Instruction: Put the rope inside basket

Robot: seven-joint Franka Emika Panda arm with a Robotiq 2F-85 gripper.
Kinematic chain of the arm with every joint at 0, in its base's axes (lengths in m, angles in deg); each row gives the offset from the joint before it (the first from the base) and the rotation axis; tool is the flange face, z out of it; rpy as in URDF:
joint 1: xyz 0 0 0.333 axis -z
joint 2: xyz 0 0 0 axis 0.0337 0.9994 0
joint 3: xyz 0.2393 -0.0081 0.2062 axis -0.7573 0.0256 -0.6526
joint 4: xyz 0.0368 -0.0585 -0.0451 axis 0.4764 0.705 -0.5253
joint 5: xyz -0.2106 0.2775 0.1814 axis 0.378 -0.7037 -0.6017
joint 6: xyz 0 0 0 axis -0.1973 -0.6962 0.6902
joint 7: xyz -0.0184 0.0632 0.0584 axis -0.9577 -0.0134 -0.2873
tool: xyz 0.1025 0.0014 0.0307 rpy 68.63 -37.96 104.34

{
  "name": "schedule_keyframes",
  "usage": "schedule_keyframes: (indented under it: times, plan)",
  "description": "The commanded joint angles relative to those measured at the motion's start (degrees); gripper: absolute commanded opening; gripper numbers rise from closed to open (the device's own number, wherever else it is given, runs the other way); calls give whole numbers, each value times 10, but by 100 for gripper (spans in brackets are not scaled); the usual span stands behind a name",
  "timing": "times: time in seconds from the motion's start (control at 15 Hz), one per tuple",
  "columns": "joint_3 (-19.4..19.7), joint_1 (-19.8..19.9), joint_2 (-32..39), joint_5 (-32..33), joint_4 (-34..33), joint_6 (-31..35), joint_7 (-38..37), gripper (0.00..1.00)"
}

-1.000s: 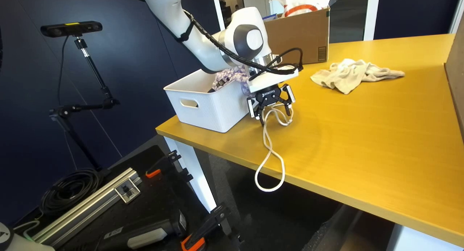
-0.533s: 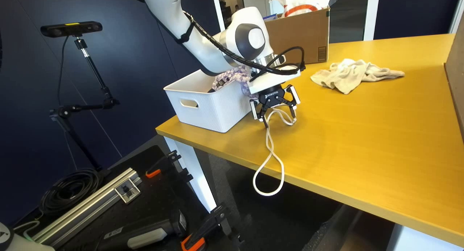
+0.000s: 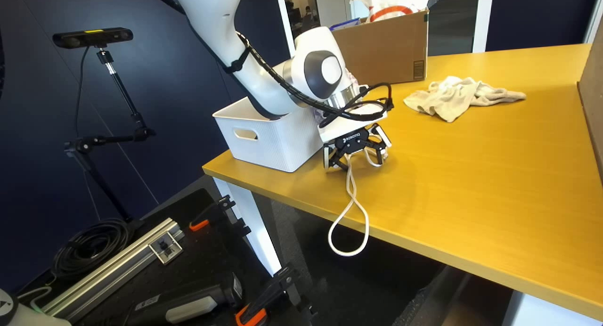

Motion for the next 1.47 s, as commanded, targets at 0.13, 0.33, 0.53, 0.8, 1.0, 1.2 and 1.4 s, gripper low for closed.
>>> schedule_keyframes:
  times: [0.13,0.33,0.53,0.8,1.0,1.2,1.4]
  plan:
    - [13,-4,-3,28,7,17,-23,51]
    - [14,-3,-2,29,7,18,-26,29]
    - [5,-1,-8,18,-18,-9,-16,5]
    - [-6,9,-21,2,-71,-51,-2,0]
    - [-11,14,-27,-5,-99,-75,1,0]
    - [-16,17,-19,-10,-121,-93,2,0]
    - [-21,17,-14,-15,-121,-90,0,0]
